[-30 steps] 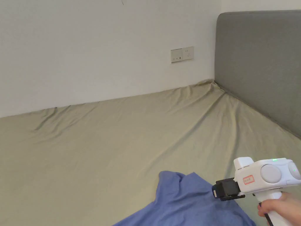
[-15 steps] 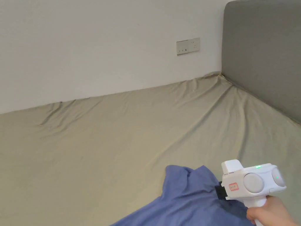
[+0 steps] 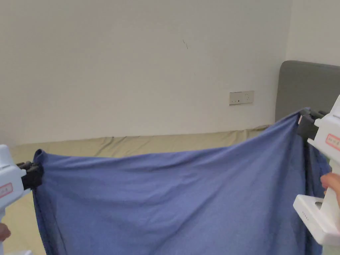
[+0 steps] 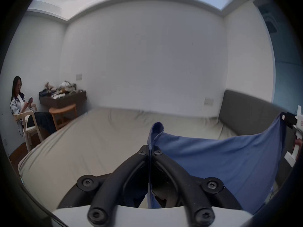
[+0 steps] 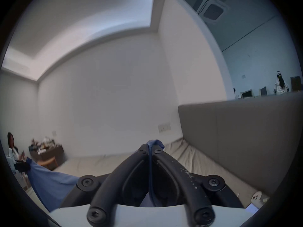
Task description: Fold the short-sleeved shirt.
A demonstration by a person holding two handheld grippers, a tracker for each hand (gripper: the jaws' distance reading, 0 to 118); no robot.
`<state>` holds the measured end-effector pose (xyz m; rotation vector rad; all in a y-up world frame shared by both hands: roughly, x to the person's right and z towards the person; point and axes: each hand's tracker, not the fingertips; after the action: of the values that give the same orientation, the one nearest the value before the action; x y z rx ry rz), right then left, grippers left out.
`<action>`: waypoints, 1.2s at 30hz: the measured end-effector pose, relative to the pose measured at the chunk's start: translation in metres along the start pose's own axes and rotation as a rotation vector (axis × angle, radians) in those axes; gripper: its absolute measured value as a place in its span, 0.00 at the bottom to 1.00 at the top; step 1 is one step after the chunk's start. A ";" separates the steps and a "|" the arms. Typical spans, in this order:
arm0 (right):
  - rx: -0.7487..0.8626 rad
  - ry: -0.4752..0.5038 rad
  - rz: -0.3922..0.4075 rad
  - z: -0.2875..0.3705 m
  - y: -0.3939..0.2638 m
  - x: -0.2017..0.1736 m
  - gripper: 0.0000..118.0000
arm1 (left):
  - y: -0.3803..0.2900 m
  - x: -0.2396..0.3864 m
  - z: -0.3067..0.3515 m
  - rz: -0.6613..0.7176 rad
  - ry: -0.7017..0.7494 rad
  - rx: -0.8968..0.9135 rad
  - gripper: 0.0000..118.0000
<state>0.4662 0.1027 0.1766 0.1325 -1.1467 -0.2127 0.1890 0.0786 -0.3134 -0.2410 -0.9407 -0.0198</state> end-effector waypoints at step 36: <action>-0.089 -0.171 0.173 -0.184 0.149 -0.012 0.02 | 0.180 0.078 -0.183 -0.114 0.070 0.016 0.00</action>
<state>0.6444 0.2494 0.1227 -0.0651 -1.3091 -0.1231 0.4024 0.2219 -0.3897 -0.1708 -0.8834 -0.1252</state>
